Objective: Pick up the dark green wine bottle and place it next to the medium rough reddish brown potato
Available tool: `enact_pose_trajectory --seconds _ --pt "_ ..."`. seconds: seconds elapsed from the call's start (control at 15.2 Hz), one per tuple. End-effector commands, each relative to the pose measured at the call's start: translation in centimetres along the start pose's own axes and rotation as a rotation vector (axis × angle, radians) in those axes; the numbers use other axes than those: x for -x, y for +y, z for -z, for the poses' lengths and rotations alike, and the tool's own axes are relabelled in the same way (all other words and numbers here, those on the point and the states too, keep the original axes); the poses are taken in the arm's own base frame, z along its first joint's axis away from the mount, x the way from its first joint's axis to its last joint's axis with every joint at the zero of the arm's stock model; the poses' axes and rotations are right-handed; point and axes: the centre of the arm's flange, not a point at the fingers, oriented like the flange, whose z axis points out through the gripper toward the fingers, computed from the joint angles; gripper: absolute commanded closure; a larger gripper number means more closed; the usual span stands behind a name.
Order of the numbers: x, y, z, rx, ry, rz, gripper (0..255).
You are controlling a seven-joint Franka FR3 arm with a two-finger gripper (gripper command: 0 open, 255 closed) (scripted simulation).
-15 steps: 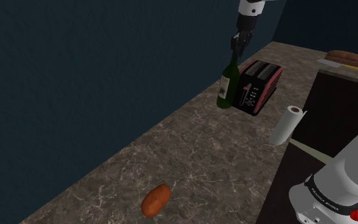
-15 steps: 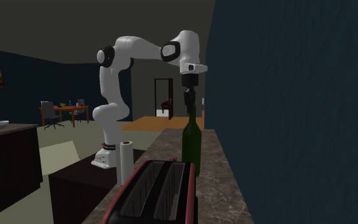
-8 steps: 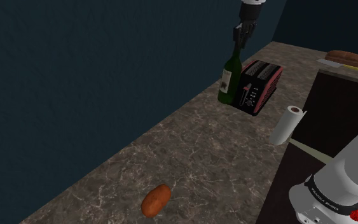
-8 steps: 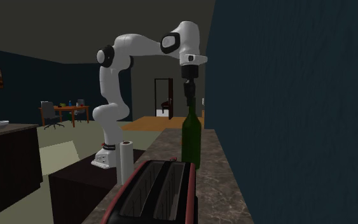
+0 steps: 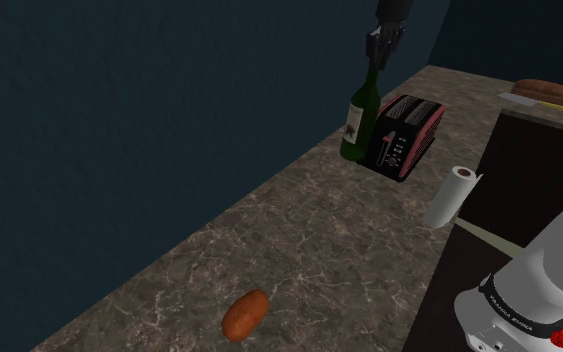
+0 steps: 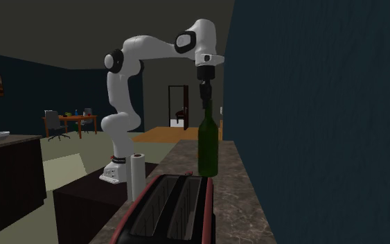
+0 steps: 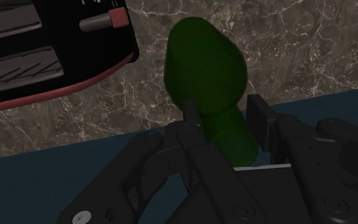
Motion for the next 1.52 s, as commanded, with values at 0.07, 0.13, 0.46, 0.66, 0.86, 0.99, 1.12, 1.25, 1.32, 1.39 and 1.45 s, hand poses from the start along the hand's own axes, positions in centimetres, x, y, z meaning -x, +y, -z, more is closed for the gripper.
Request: enact_pose_trajectory --seconds 0.07,0.13,0.46,0.66,0.86,0.99,1.12,1.25,1.32,1.39,1.45 --pt "1.4 -3.5 0.4 0.001 0.000 -0.001 255" --pt "1.9 -4.7 0.5 0.001 0.000 -0.001 255" --pt "4.4 -10.8 0.7 0.001 0.000 -0.001 255" --pt "5.9 -14.5 0.8 0.001 0.000 -0.001 255" --pt "7.4 -18.1 1.0 0.001 0.000 -0.001 255" --pt "8.4 -20.6 1.1 0.001 0.000 -0.001 255" --pt "9.4 -23.0 1.2 0.001 0.000 -0.001 255" --pt "10.4 -25.5 1.3 0.001 0.000 -0.001 255" --pt "10.9 -26.7 1.3 0.001 0.000 -0.001 255" --pt "11.4 -27.9 1.4 0.001 0.000 -0.001 255" --pt "11.9 -29.1 1.4 0.001 0.000 -0.001 255"
